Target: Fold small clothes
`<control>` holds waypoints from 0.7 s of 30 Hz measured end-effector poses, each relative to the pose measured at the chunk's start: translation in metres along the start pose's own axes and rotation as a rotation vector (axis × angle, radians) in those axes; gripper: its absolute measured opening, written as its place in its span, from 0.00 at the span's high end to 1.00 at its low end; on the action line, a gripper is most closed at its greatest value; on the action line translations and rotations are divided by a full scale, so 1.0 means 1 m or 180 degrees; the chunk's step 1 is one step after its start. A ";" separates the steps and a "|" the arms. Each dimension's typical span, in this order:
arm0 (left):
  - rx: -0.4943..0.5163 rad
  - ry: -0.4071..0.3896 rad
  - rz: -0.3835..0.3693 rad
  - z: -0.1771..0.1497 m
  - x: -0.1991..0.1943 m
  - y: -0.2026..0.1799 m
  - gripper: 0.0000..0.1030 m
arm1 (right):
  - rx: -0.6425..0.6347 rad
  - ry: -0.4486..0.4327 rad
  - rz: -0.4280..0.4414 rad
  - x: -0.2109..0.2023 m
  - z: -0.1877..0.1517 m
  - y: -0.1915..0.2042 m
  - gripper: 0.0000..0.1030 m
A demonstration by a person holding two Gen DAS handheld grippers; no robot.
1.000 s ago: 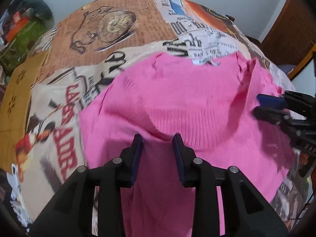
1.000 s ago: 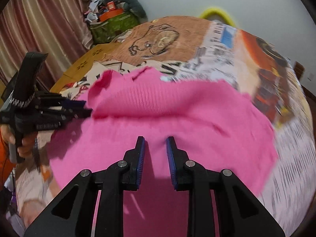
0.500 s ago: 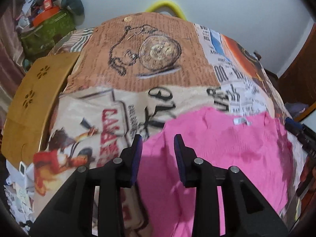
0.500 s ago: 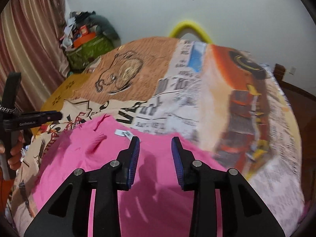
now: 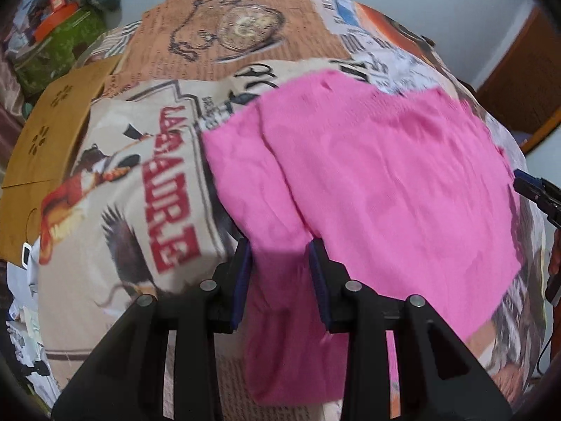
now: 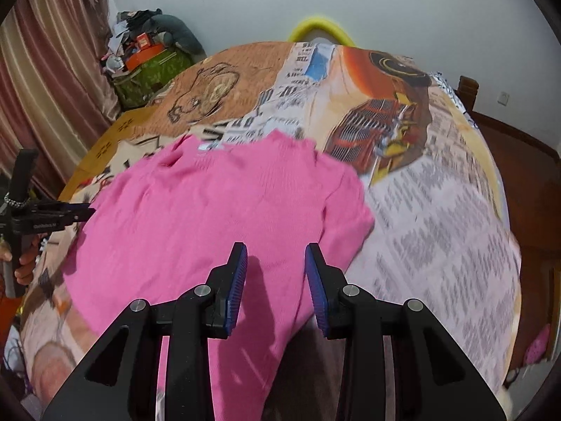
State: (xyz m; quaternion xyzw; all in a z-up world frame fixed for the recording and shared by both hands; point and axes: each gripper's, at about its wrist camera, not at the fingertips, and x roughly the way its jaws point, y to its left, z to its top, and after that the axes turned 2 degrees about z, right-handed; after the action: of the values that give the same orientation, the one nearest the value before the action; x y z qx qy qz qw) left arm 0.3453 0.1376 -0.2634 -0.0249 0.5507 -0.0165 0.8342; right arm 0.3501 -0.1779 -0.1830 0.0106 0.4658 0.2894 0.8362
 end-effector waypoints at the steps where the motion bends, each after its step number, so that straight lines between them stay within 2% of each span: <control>1: 0.0025 0.0002 0.0001 -0.002 0.000 -0.002 0.68 | -0.0040 0.0007 -0.0007 -0.001 -0.005 0.004 0.65; 2: 0.0057 0.0006 0.0019 -0.005 0.001 -0.005 0.67 | -0.0086 0.0011 -0.0017 -0.001 -0.010 0.008 0.60; 4: 0.0087 0.0001 0.0062 -0.008 0.001 -0.008 0.67 | -0.0164 0.0040 -0.0024 0.002 -0.018 0.012 0.58; 9: 0.0060 -0.0040 0.0044 -0.010 -0.007 -0.013 0.67 | -0.0195 0.0137 -0.0076 0.015 -0.029 0.015 0.57; 14: 0.0063 -0.0229 0.0166 -0.015 -0.031 -0.015 0.67 | -0.0267 0.0110 -0.0150 0.015 -0.034 0.020 0.57; 19: 0.0047 -0.0223 0.0369 -0.017 -0.032 -0.017 0.67 | -0.0270 0.0108 -0.0154 0.014 -0.038 0.022 0.57; 21: -0.0001 -0.0279 0.0372 -0.019 -0.033 -0.016 0.72 | -0.0245 0.0101 -0.0133 0.014 -0.039 0.022 0.57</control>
State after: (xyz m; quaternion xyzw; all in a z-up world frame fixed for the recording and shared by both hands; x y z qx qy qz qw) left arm 0.3147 0.1231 -0.2391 0.0064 0.5142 0.0334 0.8570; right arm 0.3144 -0.1626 -0.2092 -0.0358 0.4676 0.2897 0.8344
